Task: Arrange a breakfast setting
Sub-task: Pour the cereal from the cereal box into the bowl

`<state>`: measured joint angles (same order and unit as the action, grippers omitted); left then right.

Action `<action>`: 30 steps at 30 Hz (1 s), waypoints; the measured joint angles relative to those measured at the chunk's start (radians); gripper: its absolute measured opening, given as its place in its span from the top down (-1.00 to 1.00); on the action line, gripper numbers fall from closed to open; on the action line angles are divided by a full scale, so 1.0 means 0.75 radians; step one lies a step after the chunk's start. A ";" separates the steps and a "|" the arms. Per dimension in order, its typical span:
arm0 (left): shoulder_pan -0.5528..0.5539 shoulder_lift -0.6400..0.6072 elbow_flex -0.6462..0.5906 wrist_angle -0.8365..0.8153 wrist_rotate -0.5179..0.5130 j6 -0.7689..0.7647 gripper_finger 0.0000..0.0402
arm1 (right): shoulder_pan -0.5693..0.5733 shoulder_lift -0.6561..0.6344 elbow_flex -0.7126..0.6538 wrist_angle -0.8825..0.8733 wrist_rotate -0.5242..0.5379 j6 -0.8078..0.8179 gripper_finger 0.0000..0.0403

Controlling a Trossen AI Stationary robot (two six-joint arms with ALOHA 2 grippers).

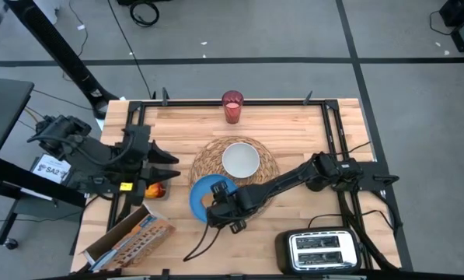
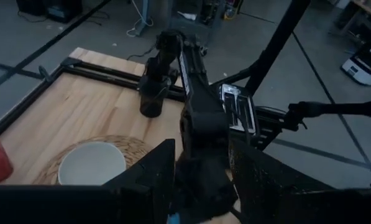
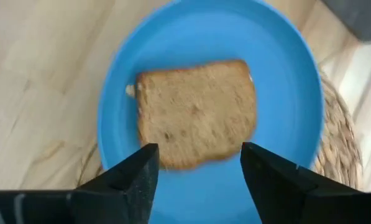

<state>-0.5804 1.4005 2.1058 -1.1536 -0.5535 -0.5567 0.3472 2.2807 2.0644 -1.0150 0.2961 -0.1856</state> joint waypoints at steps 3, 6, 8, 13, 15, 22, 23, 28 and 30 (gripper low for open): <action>-0.013 0.000 0.000 0.004 -0.001 -0.080 0.22 | -0.003 -0.067 0.000 -0.051 -0.003 0.040 -0.19; -0.053 0.001 0.000 -0.006 -0.001 -0.148 0.25 | 0.015 -0.162 0.000 -0.107 0.011 0.116 -0.19; -0.088 0.009 0.000 -0.046 0.001 -0.196 0.28 | 0.036 -0.237 0.000 -0.136 0.033 0.194 -0.19; -0.171 0.033 0.000 -0.265 0.003 -0.433 0.29 | 0.107 -0.404 0.001 -0.166 0.110 0.398 -0.19; -0.207 0.041 0.000 -0.366 0.016 -0.562 0.29 | 0.146 -0.456 0.001 -0.176 0.153 0.475 -0.19; -0.294 0.027 -0.006 -0.549 0.150 -0.898 0.00 | 0.292 -0.560 0.001 -0.181 0.344 0.689 -0.19; -0.300 0.019 -0.009 -0.556 0.168 -0.916 -0.08 | 0.309 -0.563 0.001 -0.183 0.367 0.712 -0.19; -0.309 0.004 -0.009 -0.556 0.264 -0.963 -0.45 | 0.373 -0.555 0.001 -0.206 0.431 0.747 -0.19; -0.324 0.010 -0.009 -0.555 0.313 -0.963 -0.52 | 0.383 -0.539 0.001 -0.221 0.446 0.748 -0.19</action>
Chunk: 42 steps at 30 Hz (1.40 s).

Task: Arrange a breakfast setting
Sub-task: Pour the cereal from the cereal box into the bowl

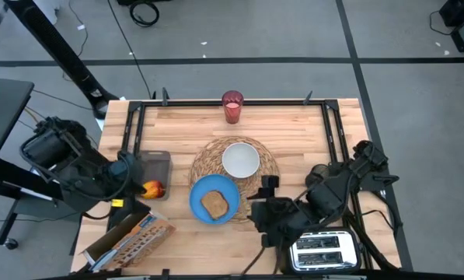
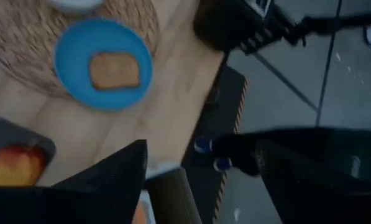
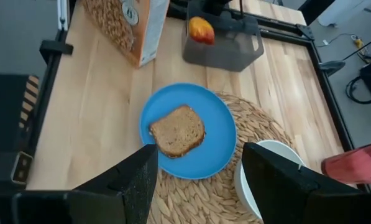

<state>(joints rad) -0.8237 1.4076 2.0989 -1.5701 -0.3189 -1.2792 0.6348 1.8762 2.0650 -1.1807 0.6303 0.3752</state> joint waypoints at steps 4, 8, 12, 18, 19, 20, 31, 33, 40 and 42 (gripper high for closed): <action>-0.038 0.000 -0.001 0.000 0.125 -0.083 -0.50 | 0.008 0.002 -0.043 0.017 0.013 0.000 -0.19; -0.102 -0.001 -0.001 0.018 0.303 -0.309 -0.42 | -0.004 0.003 -0.075 0.009 0.035 -0.049 -0.18; -0.193 -0.003 -0.001 0.015 0.586 -0.635 -0.37 | -0.043 0.004 -0.093 0.014 0.038 -0.084 -0.18; -0.307 0.001 -0.008 0.003 0.706 -0.932 -0.30 | -0.133 0.004 -0.095 0.098 0.046 -0.191 -0.18; -0.317 0.001 -0.024 -0.001 0.692 -0.945 -0.29 | -0.149 0.004 -0.095 0.120 0.046 -0.220 -0.18; -0.324 0.001 -0.050 0.000 0.683 -0.960 -0.27 | -0.165 0.004 -0.095 0.143 0.046 -0.248 -0.18; -0.365 0.005 -0.385 -0.002 0.691 -0.986 -0.09 | -0.307 0.004 -0.095 0.314 -0.215 -0.538 -0.18; -0.365 0.005 -0.437 -0.001 0.648 -0.961 -0.07 | -0.322 0.004 -0.095 0.314 -0.255 -0.567 -0.18; -0.363 0.007 -0.593 0.010 0.621 -0.836 0.04 | -0.345 -0.016 -0.096 0.313 -0.332 -0.720 -0.18; -0.363 0.007 -0.607 0.012 0.609 -0.816 0.12 | -0.345 -0.045 -0.096 0.327 -0.385 -0.764 -0.18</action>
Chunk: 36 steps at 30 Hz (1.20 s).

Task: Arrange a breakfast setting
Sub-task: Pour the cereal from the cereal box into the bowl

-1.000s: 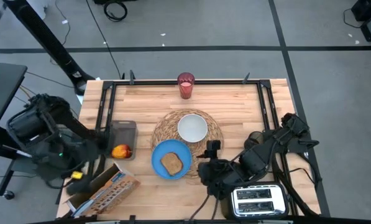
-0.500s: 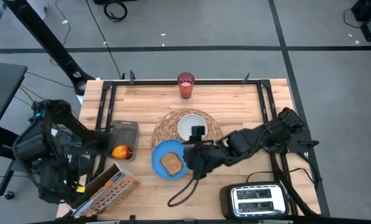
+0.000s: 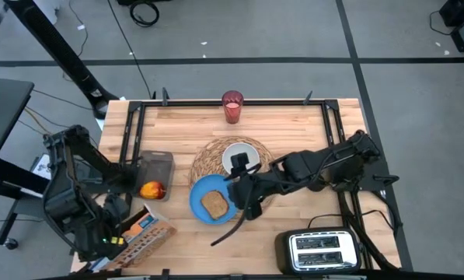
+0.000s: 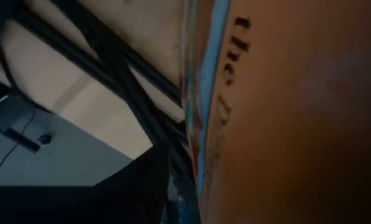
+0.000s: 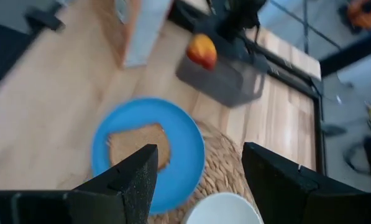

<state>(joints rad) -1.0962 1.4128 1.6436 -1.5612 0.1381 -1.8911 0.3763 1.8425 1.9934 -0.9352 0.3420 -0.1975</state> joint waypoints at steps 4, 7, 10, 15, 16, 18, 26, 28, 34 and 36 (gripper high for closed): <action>-0.001 -0.001 -0.001 0.003 -0.060 0.089 0.43 | -0.030 -0.068 0.000 0.087 -0.162 0.028 -0.18; -0.001 -0.001 -0.001 -0.003 -0.066 0.169 0.78 | -0.072 -0.097 0.000 0.178 -0.269 0.122 -0.19; -0.001 -0.002 0.019 -0.020 -0.067 0.226 0.94 | -0.101 -0.084 0.001 0.261 -0.329 0.178 -0.21; -0.002 -0.002 0.104 -0.021 -0.087 0.341 0.97 | -0.110 0.036 0.001 0.475 -0.487 0.171 -0.32; -0.002 -0.002 0.120 -0.020 -0.090 0.363 0.97 | -0.108 0.074 0.001 0.524 -0.516 0.168 -0.34; -0.002 -0.002 0.153 -0.018 -0.091 0.385 0.97 | -0.102 0.152 0.001 0.615 -0.544 0.168 -0.37; -0.002 -0.002 0.307 -0.015 -0.111 0.418 0.98 | -0.094 0.425 0.000 0.829 -0.584 0.263 -0.55; -0.002 -0.002 0.335 -0.015 -0.144 0.429 0.98 | -0.094 0.497 0.000 0.913 -0.655 0.292 -0.63; -0.001 -0.002 0.392 -0.015 -0.186 0.437 0.99 | -0.095 0.658 0.000 1.180 -0.772 0.399 -0.88; -0.002 -0.002 0.401 -0.016 -0.192 0.436 0.99 | -0.104 0.682 0.000 1.192 -0.775 0.442 -0.94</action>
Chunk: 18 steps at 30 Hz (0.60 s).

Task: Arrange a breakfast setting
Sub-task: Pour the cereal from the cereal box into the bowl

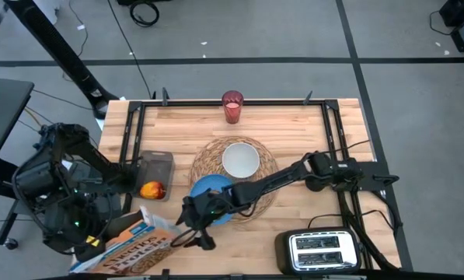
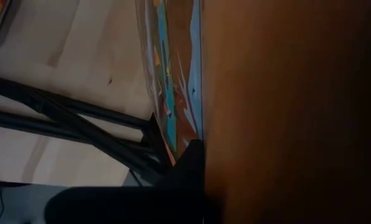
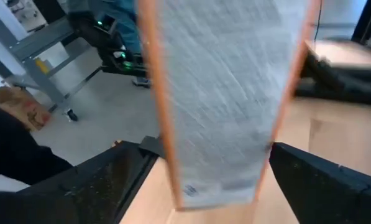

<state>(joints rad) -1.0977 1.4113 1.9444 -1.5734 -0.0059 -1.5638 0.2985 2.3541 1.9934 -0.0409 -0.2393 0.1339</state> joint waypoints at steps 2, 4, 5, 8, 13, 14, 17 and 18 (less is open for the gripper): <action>0.000 0.000 0.001 0.002 -0.002 0.001 0.99 | -0.009 0.006 -0.001 0.012 -0.001 0.000 -0.97; 0.001 0.000 0.001 0.002 -0.036 0.006 0.99 | -0.015 0.002 0.000 0.030 0.009 -0.033 -0.98; 0.001 0.000 0.001 0.002 -0.057 0.006 0.99 | -0.019 0.001 0.000 0.036 0.012 -0.047 -0.98; 0.003 0.000 0.001 0.003 -0.110 0.000 0.99 | -0.034 0.001 0.000 0.086 -0.036 -0.011 -0.97; 0.003 -0.001 0.001 0.003 -0.237 -0.001 0.99 | -0.043 0.000 0.002 0.150 -0.106 0.006 -0.97; 0.003 -0.001 0.001 0.003 -0.254 0.000 0.99 | -0.042 0.000 0.001 0.146 -0.103 0.007 -0.96; 0.002 -0.001 0.001 0.004 -0.291 0.006 0.99 | -0.041 0.000 0.001 0.166 -0.103 0.007 -0.84; 0.001 -0.001 0.002 0.005 -0.303 0.006 0.99 | -0.042 0.000 0.001 0.178 -0.103 0.007 -0.78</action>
<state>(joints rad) -1.0972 1.4108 1.9457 -1.5700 -0.2335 -1.5594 0.2670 2.3543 1.9938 0.0929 -0.3164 0.1395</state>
